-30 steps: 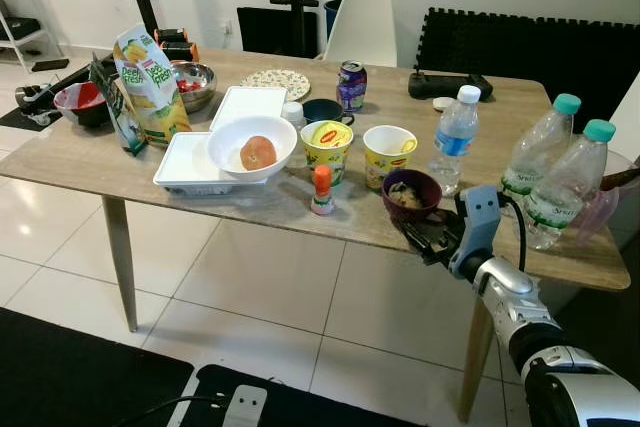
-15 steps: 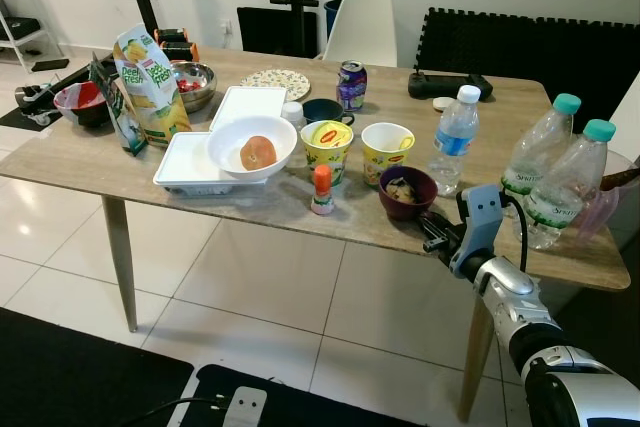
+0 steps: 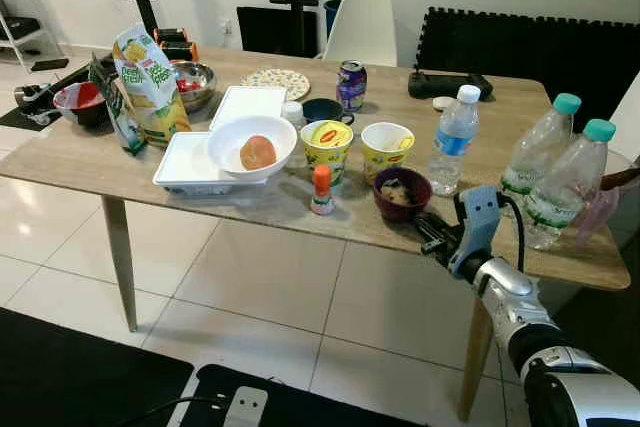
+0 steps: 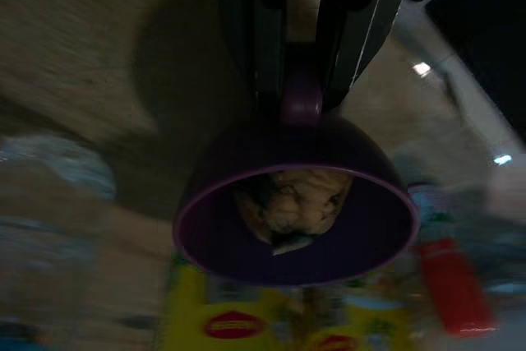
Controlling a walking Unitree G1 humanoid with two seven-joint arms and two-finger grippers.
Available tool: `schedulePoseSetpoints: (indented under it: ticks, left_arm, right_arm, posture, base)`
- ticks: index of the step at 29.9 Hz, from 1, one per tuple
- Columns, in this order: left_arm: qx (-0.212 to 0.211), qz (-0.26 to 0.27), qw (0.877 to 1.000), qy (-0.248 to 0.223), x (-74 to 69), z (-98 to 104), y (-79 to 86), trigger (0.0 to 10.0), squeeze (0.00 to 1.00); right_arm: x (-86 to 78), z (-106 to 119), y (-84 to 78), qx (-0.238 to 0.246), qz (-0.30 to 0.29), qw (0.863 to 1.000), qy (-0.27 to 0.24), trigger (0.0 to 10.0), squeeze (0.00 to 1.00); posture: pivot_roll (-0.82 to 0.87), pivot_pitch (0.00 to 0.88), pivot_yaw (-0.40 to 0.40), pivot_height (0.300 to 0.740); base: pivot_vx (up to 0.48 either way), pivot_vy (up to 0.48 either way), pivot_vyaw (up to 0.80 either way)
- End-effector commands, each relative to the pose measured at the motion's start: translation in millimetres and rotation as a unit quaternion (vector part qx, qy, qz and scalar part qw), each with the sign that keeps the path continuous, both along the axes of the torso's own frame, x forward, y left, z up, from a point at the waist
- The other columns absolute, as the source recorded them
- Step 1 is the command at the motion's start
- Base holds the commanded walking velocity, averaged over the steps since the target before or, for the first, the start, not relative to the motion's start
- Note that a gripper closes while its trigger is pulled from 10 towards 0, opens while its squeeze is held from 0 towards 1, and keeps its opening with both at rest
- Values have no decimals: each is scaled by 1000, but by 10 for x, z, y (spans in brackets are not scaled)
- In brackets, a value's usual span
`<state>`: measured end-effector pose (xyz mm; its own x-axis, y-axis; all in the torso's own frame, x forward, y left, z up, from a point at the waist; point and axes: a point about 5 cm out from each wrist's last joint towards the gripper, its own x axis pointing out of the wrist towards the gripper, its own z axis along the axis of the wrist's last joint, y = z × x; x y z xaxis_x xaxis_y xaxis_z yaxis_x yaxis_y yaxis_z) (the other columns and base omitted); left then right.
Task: Restocking fridge
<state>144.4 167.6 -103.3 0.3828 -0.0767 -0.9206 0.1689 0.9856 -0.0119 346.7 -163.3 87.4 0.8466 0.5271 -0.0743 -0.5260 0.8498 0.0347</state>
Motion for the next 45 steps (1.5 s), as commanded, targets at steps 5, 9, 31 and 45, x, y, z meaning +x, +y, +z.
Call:
schedulePoseSetpoints:
  ticks: [5, 9, 31, 45]
  left_arm:
    - [3, -6, 1000, 13, -116, -40, -4, 10000, 0]
    - [4, -6, 1000, 15, -144, -48, 5, 10000, 0]
    - [10, -8, 1000, 8, -62, -22, 5, 10000, 0]
    - [24, -11, 1000, 16, -103, -34, 47, 10000, 0]
  right_arm:
    - [-58, 186, 69, 18, 127, 990, -56, 0, 0]
    - [-99, 249, 61, 27, 176, 982, -65, 0, 0]
    - [-653, -103, 338, -32, 386, 922, 18, 10000, 0]
    - [-666, -225, 256, -8, 300, 953, 36, 10000, 0]
  posture:
    - [-32, 0, -25, 740]
    - [-32, 0, -25, 740]
    - [-39, 0, -19, 740]
    - [-43, 0, -14, 740]
  base:
    - [0, 0, 0]
    - [0, 0, 0]
    - [0, 0, 0]
    - [0, 0, 0]
